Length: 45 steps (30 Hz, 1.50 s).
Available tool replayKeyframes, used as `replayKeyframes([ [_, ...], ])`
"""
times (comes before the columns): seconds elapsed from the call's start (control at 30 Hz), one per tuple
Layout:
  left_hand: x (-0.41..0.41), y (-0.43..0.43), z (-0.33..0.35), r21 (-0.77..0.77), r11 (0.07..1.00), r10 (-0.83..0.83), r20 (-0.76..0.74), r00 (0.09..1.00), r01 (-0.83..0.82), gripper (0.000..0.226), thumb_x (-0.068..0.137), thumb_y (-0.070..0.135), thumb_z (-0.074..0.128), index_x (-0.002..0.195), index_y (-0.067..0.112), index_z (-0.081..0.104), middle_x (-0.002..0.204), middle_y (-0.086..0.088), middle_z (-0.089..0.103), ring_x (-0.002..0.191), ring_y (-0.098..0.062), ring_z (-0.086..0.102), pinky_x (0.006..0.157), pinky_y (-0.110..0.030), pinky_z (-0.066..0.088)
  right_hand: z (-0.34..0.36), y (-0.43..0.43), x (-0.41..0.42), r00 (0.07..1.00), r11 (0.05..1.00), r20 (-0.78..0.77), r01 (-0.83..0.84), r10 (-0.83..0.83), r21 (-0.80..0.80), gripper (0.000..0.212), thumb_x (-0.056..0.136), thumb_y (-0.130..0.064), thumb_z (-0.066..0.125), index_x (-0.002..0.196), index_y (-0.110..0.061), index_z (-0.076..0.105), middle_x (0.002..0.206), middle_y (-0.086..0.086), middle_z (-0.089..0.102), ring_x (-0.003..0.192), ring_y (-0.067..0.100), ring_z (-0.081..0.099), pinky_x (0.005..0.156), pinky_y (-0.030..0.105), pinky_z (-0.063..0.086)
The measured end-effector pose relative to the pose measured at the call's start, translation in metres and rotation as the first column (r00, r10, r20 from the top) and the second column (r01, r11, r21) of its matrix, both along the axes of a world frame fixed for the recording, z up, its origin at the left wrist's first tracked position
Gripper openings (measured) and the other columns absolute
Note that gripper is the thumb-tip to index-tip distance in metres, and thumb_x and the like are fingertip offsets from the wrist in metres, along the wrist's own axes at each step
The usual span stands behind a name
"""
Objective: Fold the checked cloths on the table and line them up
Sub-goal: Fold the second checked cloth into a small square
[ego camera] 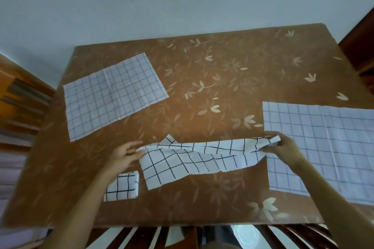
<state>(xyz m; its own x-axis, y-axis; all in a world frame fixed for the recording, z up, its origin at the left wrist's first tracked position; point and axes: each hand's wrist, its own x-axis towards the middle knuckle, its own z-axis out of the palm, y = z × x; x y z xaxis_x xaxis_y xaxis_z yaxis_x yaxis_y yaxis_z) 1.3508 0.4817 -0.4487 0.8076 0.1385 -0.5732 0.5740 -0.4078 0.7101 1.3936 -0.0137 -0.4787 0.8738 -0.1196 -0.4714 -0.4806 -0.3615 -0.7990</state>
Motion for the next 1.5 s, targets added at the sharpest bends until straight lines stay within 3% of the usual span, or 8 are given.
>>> replayKeyframes([
  [0.1,0.004,-0.007,0.0,0.092,0.996,-0.02,0.053,0.998,0.015,0.042,0.087,0.026,0.075,0.126,0.034,0.063,0.133,0.012,0.053,0.121,-0.012,0.051,0.104,-0.042,0.044,0.001,0.013,0.006,0.991,0.983,0.022,-0.131,0.135,-0.13,0.028,0.067,-0.015,0.089,0.089,-0.015,0.072,0.085,0.0,0.072,0.078,0.012,0.066,0.061,0.015,0.05],
  [0.43,0.02,0.0,0.0,0.291,0.956,-0.009,0.12,0.993,-0.026,0.049,0.08,0.026,0.082,0.122,0.006,0.067,0.113,-0.006,0.069,0.101,-0.017,0.062,0.085,-0.032,0.048,0.031,0.026,0.017,0.993,0.995,0.114,0.042,-0.032,-0.092,0.026,0.089,-0.036,0.068,0.08,-0.012,0.07,0.074,-0.004,0.067,0.071,0.006,0.061,0.057,0.022,0.043],
  [0.63,0.022,0.003,0.015,0.077,0.992,0.089,0.109,0.99,-0.098,0.009,0.088,0.03,0.074,0.095,0.03,0.069,0.103,0.007,0.069,0.101,-0.015,0.062,0.092,-0.036,0.047,0.038,0.018,0.024,0.991,0.998,0.115,0.062,-0.061,-0.003,0.02,0.087,-0.033,0.071,0.086,-0.014,0.071,0.085,-0.001,0.071,0.081,0.011,0.067,0.067,0.025,0.05],
  [0.8,0.029,0.001,0.028,-0.327,0.899,0.323,0.045,0.945,-0.291,0.025,0.093,0.02,0.062,0.113,0.006,0.067,0.114,-0.018,0.071,0.102,-0.029,0.068,0.094,-0.041,0.048,0.036,0.015,0.028,0.997,0.997,0.074,-0.012,0.006,0.075,0.02,0.084,-0.029,0.076,0.096,-0.013,0.073,0.09,0.002,0.077,0.083,0.018,0.073,0.072,0.034,0.058],
  [0.9,0.03,0.005,0.027,-0.328,0.866,0.416,0.054,0.908,-0.378,0.031,0.091,0.014,0.068,0.117,0.0,0.063,0.113,-0.02,0.07,0.1,-0.033,0.067,0.091,-0.047,0.053,0.033,0.014,0.03,0.999,0.981,0.04,0.025,-0.033,0.19,0.027,0.083,-0.024,0.077,0.103,-0.007,0.072,0.097,0.007,0.076,0.089,0.025,0.074,0.079,0.042,0.059],
  [1.0,0.026,0.001,0.021,-0.217,0.895,0.413,0.075,0.908,-0.39,0.031,0.088,0.014,0.073,0.116,0.007,0.063,0.108,-0.011,0.071,0.094,-0.024,0.068,0.076,-0.034,0.055,0.026,0.015,0.032,0.996,0.967,-0.039,0.088,-0.081,0.237,0.029,0.083,-0.022,0.077,0.103,-0.003,0.071,0.098,0.012,0.076,0.09,0.031,0.073,0.083,0.046,0.058],
  [1.23,0.016,-0.009,-0.016,-0.123,0.946,0.29,-0.087,0.953,-0.299,0.062,0.074,0.006,0.084,0.127,0.027,0.06,0.113,-0.002,0.062,0.103,-0.023,0.066,0.079,-0.034,0.059,-0.002,0.02,0.036,0.993,0.992,-0.077,0.085,-0.093,-0.094,0.024,0.093,-0.028,0.065,0.081,-0.007,0.069,0.081,0.012,0.071,0.078,0.031,0.066,0.075,0.039,0.054],
  [1.5,0.015,-0.026,-0.05,-0.004,0.92,0.383,-0.188,0.904,-0.391,0.03,0.084,0.039,0.078,0.104,0.022,0.065,0.102,0.008,0.06,0.104,-0.018,0.054,0.096,-0.044,0.049,-0.042,0.018,0.056,0.998,0.949,-0.062,-0.042,0.024,-0.313,0.029,0.091,-0.035,0.061,0.071,-0.013,0.062,0.071,0.012,0.065,0.075,0.033,0.063,0.071,0.045,0.053],
])
